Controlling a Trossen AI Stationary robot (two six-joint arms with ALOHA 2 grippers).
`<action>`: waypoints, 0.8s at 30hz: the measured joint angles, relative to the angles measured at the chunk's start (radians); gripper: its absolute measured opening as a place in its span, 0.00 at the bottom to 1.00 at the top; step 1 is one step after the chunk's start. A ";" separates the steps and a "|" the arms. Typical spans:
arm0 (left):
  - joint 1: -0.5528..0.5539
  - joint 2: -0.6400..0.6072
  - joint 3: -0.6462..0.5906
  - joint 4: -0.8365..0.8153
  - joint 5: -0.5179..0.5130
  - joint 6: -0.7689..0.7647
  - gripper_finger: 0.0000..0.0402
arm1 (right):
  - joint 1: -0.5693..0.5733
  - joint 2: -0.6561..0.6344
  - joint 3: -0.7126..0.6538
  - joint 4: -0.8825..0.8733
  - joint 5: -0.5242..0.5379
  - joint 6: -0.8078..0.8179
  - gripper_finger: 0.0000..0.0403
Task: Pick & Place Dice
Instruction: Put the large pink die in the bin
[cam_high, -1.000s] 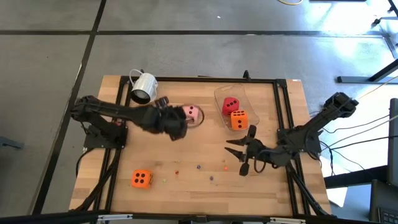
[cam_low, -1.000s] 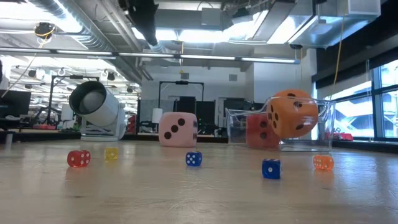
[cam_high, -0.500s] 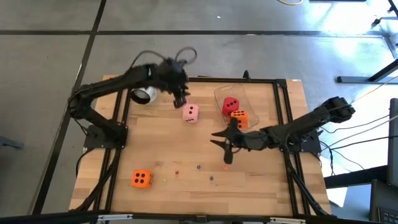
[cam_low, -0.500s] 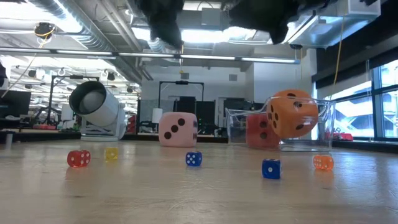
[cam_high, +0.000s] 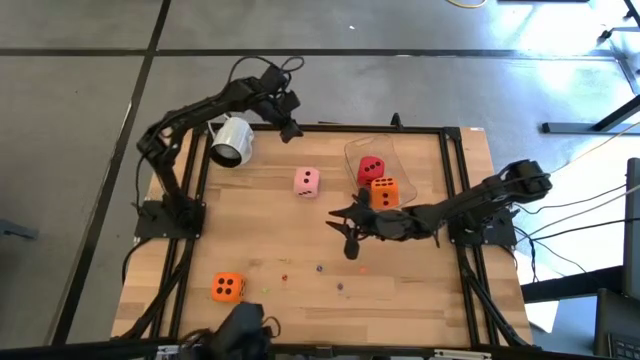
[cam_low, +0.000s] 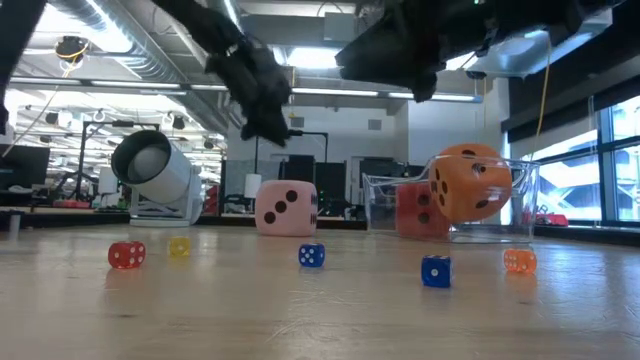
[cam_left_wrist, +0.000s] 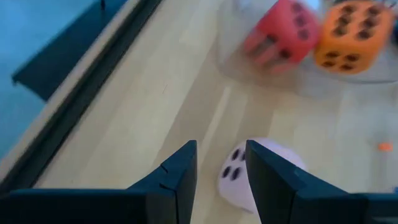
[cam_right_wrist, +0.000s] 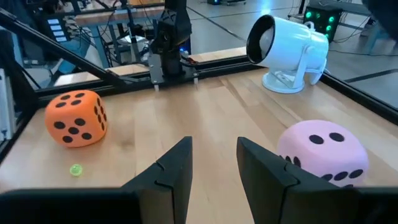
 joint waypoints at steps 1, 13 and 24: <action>0.000 0.022 0.000 -0.004 0.011 0.010 0.32 | 0.000 0.012 0.010 -0.002 0.000 0.000 0.32; -0.063 0.160 0.000 -0.006 0.136 0.118 0.32 | 0.000 0.135 0.184 -0.028 -0.053 -0.057 0.32; -0.087 0.194 0.000 -0.005 0.035 0.146 0.44 | 0.017 0.074 0.189 -0.058 0.026 -0.145 0.45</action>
